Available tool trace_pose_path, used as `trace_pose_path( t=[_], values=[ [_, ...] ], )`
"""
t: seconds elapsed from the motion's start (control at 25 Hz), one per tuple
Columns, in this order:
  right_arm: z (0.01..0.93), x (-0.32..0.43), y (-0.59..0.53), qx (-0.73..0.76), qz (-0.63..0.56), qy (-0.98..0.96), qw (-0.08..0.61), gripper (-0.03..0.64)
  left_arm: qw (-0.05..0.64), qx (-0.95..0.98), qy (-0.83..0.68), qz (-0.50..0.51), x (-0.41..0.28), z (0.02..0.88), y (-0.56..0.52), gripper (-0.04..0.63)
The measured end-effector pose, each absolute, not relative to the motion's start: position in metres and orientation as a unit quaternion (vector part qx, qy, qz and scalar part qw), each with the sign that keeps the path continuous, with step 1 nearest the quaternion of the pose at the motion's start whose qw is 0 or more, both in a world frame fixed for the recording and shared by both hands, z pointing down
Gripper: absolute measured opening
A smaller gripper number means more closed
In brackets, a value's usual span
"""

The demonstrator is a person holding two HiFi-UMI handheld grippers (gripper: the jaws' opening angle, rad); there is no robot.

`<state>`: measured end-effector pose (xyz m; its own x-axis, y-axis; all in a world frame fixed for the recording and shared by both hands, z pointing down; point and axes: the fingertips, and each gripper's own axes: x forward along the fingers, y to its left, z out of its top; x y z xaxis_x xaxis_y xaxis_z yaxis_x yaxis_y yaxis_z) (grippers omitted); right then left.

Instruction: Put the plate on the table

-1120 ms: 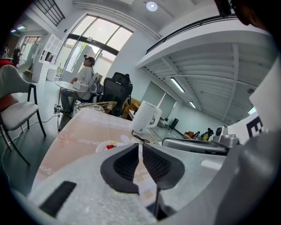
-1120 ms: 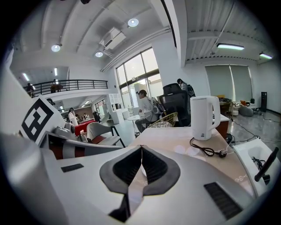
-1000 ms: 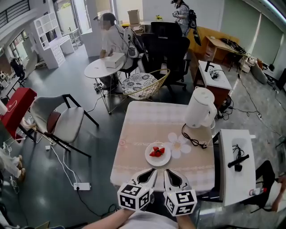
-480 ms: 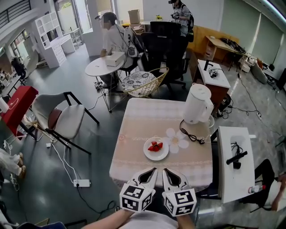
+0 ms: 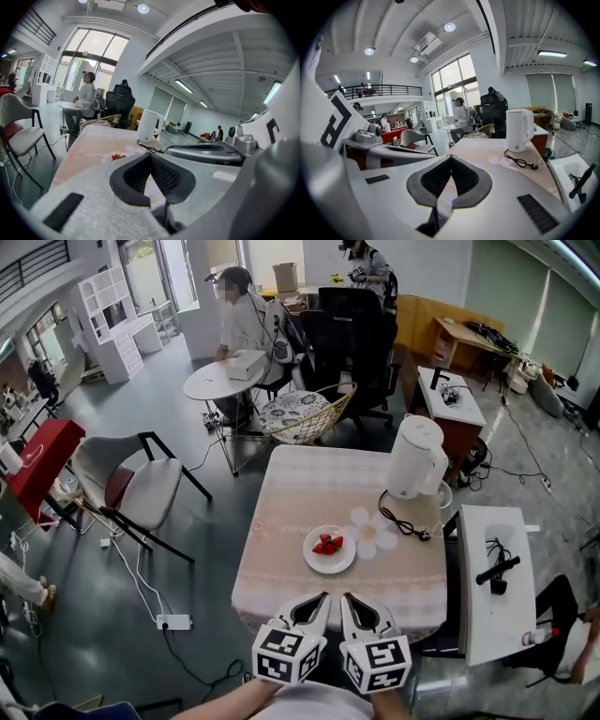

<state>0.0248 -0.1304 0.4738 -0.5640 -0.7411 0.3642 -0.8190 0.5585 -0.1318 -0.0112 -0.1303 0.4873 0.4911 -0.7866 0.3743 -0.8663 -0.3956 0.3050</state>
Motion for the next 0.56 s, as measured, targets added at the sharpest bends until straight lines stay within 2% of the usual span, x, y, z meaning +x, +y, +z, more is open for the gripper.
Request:
trace_pose_path(
  t=[0.56],
  values=[
    [0.4769,0.0257,-0.1319,0.448,0.148,-0.872,0.13,0.003,0.232,0.832,-0.495,0.092,-0.0106,0.4928,-0.1313,0.005]
  ],
)
